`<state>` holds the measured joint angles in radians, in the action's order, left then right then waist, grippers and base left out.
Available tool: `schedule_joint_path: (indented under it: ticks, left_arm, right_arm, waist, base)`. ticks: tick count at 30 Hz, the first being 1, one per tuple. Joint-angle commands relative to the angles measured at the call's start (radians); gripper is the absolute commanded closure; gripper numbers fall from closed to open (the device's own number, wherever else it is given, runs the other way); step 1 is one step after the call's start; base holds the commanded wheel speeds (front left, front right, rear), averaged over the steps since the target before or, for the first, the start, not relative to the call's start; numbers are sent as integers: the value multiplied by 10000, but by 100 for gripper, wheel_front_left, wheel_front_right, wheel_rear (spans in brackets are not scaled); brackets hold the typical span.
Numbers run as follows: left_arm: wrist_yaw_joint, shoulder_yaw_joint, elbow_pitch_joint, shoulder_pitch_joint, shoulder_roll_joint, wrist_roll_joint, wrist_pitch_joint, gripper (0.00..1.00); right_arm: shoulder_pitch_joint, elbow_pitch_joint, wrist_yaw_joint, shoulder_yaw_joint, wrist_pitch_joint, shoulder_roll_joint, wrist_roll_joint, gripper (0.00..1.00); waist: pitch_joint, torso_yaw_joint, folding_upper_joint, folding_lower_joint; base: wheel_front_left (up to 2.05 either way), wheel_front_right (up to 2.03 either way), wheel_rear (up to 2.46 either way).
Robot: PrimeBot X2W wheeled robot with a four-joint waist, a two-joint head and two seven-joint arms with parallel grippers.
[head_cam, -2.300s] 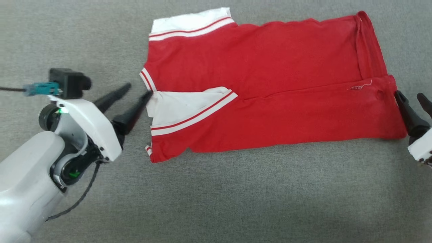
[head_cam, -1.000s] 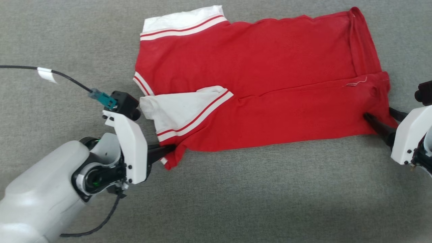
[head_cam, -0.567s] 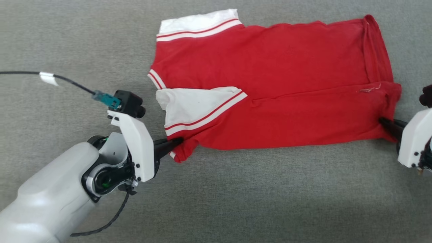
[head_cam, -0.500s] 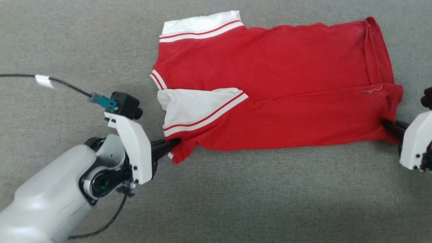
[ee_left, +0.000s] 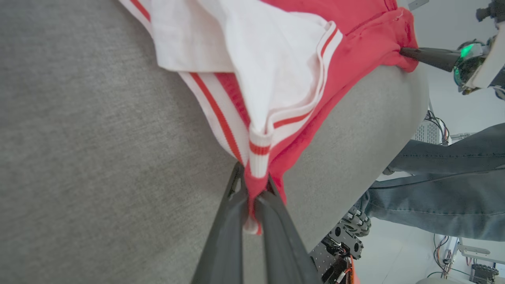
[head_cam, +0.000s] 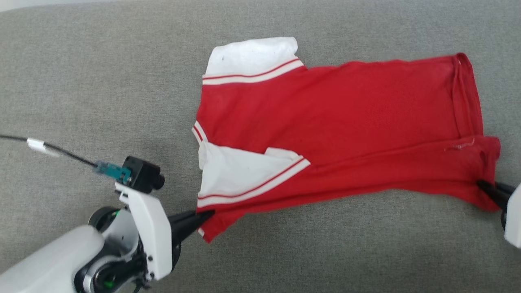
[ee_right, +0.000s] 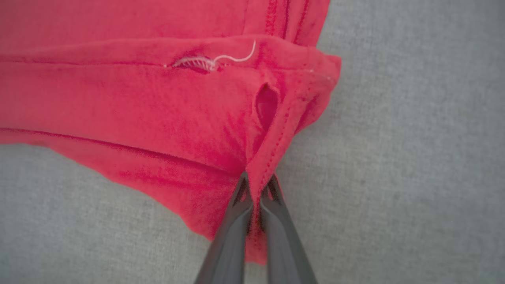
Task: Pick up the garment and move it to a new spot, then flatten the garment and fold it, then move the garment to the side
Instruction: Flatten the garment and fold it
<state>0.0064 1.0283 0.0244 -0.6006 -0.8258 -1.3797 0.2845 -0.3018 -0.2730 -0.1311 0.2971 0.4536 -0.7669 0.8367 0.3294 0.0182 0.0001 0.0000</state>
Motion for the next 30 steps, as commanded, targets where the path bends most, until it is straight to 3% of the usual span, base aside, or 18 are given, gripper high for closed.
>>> schedule_joint_path:
  ticks: [1, 8, 9, 10, 11, 12, 19, 25, 30]
  left_arm:
    - [155, -42, 291, 271, -186, -71, -133, 100]
    - [653, -93, 1191, 996, -593, -211, -628, 100]
    - [677, -116, 1257, 1071, -612, -231, -714, 100]
    - [743, -143, 1268, 1137, -630, -217, -815, 73]
    - [785, -156, 1239, 1172, -635, -157, -890, 31]
    - [808, -161, 1211, 1191, -627, -92, -962, 0]
    - [1011, -747, 947, 931, -792, -8, -1735, 0]
    - [1054, -1871, -39, 157, -888, 208, -2945, 0]
    - [917, -2660, -1647, -783, -569, 266, -3711, 0]
  right_arm:
    - [429, 140, 7, -164, 126, -84, -8, 100]
    - [1386, 981, 7, -1005, 275, 89, -286, 100]
    - [1420, 1139, 7, -1135, 137, 148, -446, 71]
    - [1440, 1213, 7, -1302, 2, 267, -591, 5]
    - [1480, 1247, 7, -1431, -128, 368, -795, 0]
    - [1512, 1307, 7, -1535, -250, 493, -1013, 0]
    - [1391, 1858, 5, -2358, -1616, 1515, -2415, 0]
    - [904, 2158, 5, -3419, -4692, 3252, -4106, 0]
    - [624, 2123, 5, -3259, -6018, 4372, -4747, 0]
  waist:
    - [-4, -5, -1, 0]
    - [-36, -116, -1, 0]
    - [-33, -134, -1, 0]
    - [-33, -156, -1, 0]
    - [-37, -175, -1, 0]
    - [-44, -192, -1, 0]
    - [42, -516, -1, 0]
    - [264, -1351, -1, 0]
    - [475, -2206, -1, 0]
  base:
    - [0, 0, 0]
    - [0, 0, 0]
    - [0, 0, 0]
    - [0, 0, 0]
    - [0, 0, 0]
    - [0, 0, 0]
    - [0, 0, 0]
    - [0, 0, 0]
    - [0, 0, 0]
